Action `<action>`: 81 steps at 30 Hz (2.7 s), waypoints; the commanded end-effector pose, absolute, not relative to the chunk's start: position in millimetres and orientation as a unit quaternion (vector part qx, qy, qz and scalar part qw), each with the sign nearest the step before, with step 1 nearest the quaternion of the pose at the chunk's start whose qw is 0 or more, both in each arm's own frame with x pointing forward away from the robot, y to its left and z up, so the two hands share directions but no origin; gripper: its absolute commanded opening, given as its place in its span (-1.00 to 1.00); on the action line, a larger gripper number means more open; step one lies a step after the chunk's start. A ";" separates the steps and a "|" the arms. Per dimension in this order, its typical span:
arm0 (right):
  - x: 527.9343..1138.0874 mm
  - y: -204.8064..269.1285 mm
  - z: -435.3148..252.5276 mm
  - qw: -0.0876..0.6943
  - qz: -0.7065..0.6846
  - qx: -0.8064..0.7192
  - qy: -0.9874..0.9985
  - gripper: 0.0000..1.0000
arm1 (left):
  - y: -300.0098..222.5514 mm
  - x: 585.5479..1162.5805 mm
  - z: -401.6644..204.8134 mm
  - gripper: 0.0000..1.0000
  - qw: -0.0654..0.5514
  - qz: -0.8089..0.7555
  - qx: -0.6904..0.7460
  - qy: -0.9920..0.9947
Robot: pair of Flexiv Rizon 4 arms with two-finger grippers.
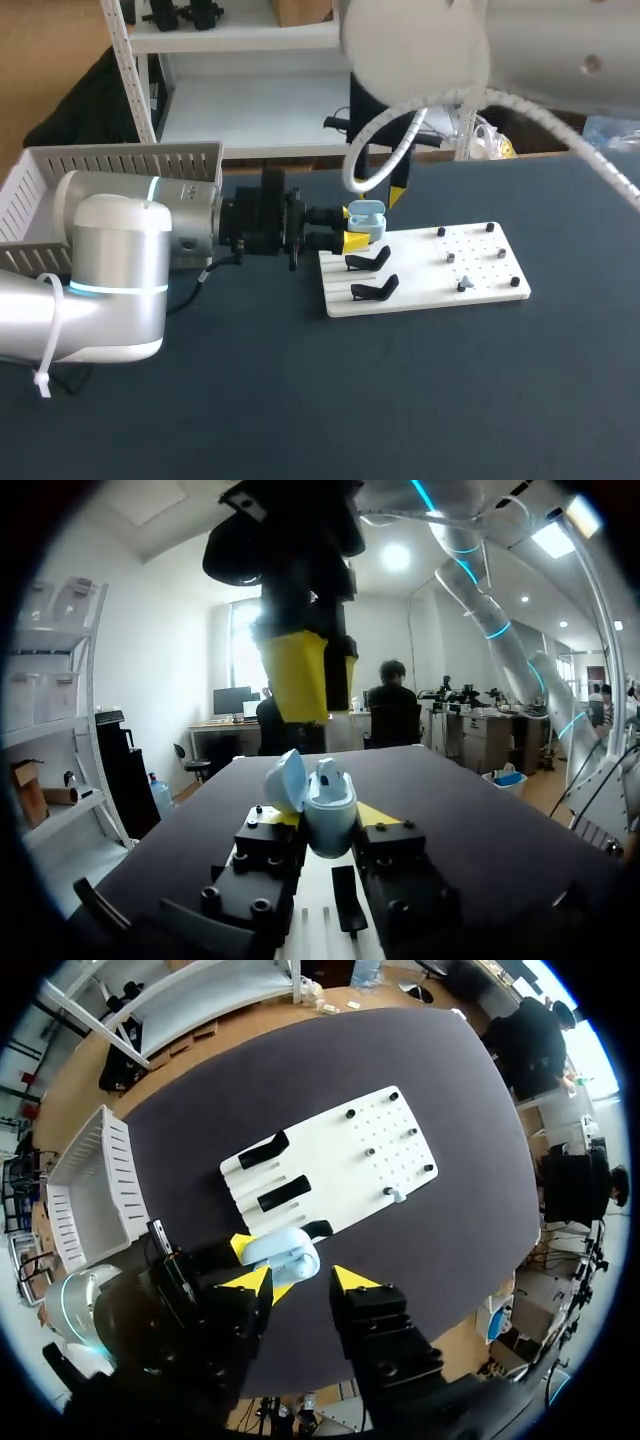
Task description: Pick up each earbud case from the left stands, insert the matching earbuds, close the lid, and place the case in the box.
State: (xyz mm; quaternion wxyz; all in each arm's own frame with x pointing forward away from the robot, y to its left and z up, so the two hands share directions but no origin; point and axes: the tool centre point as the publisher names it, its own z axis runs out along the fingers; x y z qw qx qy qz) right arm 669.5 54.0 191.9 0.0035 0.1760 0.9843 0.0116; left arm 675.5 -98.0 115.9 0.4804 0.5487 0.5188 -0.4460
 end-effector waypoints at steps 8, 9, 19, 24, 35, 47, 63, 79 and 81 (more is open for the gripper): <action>629.5 -14.3 180.7 0.128 0.088 0.180 0.971 -0.18 | -98.1 674.1 115.1 -1.00 0.483 -0.445 0.547 0.519; 628.6 -17.8 178.3 0.136 0.090 0.184 0.969 -0.15 | -98.1 674.1 115.1 -1.00 0.483 -0.445 0.547 0.519; 625.4 -44.1 146.9 0.166 0.131 0.204 0.956 -0.20 | -98.1 674.1 115.1 -1.00 0.483 -0.445 0.547 0.519; 629.1 -49.5 123.0 0.154 0.141 0.208 0.955 -0.21 | -98.1 674.1 115.1 -1.00 0.483 -0.445 0.547 0.519; 639.3 -54.3 78.6 0.126 0.150 0.176 0.965 -0.23 | -98.1 674.1 115.1 -1.00 0.483 -0.445 0.547 0.519; 649.1 -72.2 58.9 0.125 0.137 0.155 0.970 -0.25 | -98.1 674.1 115.1 -1.00 0.483 -0.445 0.547 0.519; 660.5 -88.5 39.9 0.117 0.146 0.134 0.973 -0.26 | -98.1 674.1 115.1 -1.00 0.483 -0.445 0.547 0.519; 664.1 -78.8 34.5 0.107 0.156 0.109 0.976 -0.25 | -98.1 674.1 115.1 -1.00 0.483 -0.445 0.547 0.519; 664.5 -78.3 33.5 0.106 0.156 0.109 0.976 -0.26 | -98.1 674.1 115.1 -1.00 0.483 -0.445 0.547 0.519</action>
